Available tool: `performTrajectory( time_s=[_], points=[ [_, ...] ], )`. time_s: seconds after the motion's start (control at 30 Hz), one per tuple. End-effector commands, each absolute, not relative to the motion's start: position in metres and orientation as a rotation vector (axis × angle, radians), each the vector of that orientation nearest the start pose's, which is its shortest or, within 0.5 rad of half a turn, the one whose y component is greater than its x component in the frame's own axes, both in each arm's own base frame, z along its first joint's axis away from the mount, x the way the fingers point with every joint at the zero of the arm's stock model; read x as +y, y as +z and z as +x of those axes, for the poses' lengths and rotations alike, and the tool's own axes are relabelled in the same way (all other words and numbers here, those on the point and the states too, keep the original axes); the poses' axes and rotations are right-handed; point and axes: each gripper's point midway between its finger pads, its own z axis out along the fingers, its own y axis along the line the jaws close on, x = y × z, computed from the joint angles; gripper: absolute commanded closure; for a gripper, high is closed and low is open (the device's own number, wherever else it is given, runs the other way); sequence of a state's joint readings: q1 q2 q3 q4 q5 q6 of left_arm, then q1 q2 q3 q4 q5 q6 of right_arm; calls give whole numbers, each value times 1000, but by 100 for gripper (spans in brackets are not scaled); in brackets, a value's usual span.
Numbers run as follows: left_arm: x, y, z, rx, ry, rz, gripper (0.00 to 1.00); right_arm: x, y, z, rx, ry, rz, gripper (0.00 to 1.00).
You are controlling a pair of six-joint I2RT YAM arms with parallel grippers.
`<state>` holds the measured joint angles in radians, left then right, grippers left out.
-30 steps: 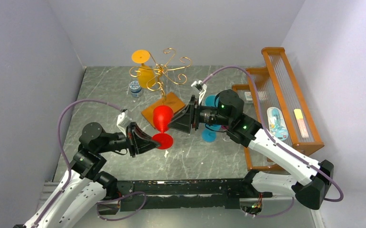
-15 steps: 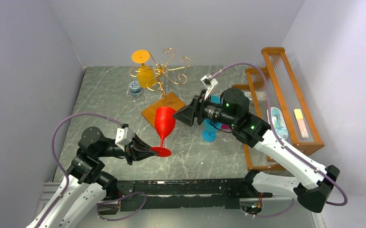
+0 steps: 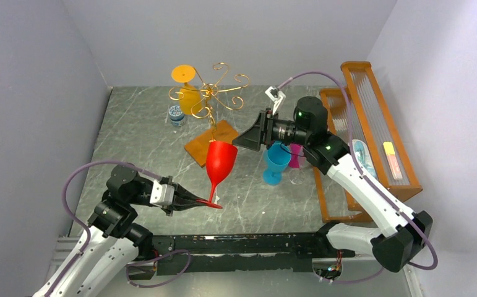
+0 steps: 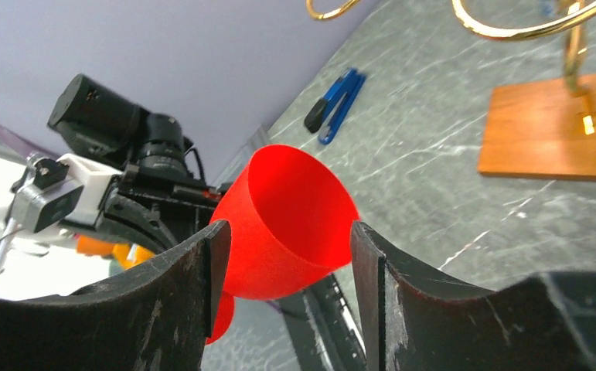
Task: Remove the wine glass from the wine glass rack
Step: Place the wine glass at the center of the board.
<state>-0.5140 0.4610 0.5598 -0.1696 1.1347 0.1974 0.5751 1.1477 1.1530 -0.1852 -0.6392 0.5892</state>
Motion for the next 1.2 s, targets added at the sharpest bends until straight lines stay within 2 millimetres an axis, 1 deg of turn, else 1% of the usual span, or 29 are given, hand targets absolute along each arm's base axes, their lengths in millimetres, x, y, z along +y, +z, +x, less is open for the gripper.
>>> performTrajectory(
  time_s=[0.0, 0.13, 0.27, 0.4, 0.5, 0.63, 0.73, 0.83, 0.87, 0.97, 1.07, 1.17],
  points=[
    [-220, 264, 69, 943, -1093, 1457, 95, 303, 350, 208, 1891, 1511, -609, 39],
    [-219, 263, 66, 921, -1095, 1483, 95, 308, 352, 204, 1881, 1564, -649, 41],
    [-220, 261, 68, 929, -1093, 1490, 95, 312, 353, 195, 1885, 1646, -709, 47],
    [-219, 258, 69, 935, -1078, 1508, 95, 314, 350, 191, 1904, 1668, -740, 52],
    [-220, 256, 69, 937, -1091, 1510, 95, 318, 346, 185, 1930, 1712, -757, 55],
    [-220, 259, 67, 931, -1106, 1514, 95, 322, 345, 178, 1941, 1721, -797, 58],
    [-220, 257, 68, 927, -1096, 1518, 95, 323, 345, 177, 1945, 1727, -810, 60],
    [-221, 259, 68, 921, -1099, 1519, 95, 324, 346, 173, 1956, 1739, -833, 67],
    [-221, 258, 69, 924, -1097, 1520, 95, 324, 347, 171, 1948, 1750, -843, 68],
    [-220, 256, 70, 933, -1086, 1535, 95, 324, 352, 165, 1920, 1794, -864, 73],
    [-220, 256, 71, 934, -1077, 1542, 95, 324, 353, 161, 1926, 1817, -884, 73],
    [-219, 256, 70, 930, -1074, 1548, 95, 325, 349, 163, 1949, 1793, -879, 72]
  ],
)
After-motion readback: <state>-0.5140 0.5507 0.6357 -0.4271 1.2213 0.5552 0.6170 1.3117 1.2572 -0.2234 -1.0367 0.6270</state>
